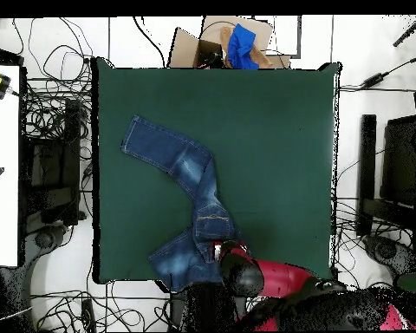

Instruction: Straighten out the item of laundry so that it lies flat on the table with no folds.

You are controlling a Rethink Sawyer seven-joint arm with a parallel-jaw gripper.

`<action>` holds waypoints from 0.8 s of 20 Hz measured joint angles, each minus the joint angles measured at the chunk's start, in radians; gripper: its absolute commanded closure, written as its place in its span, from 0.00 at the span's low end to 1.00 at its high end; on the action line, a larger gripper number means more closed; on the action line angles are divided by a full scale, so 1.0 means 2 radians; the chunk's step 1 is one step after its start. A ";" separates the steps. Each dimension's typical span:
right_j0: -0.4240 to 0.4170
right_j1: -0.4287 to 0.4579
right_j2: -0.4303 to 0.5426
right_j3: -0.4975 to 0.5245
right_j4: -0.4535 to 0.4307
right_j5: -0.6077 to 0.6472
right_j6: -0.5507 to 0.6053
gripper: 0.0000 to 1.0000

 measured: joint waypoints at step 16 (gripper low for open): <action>-0.025 0.022 -0.011 0.010 -0.073 -0.099 0.000 1.00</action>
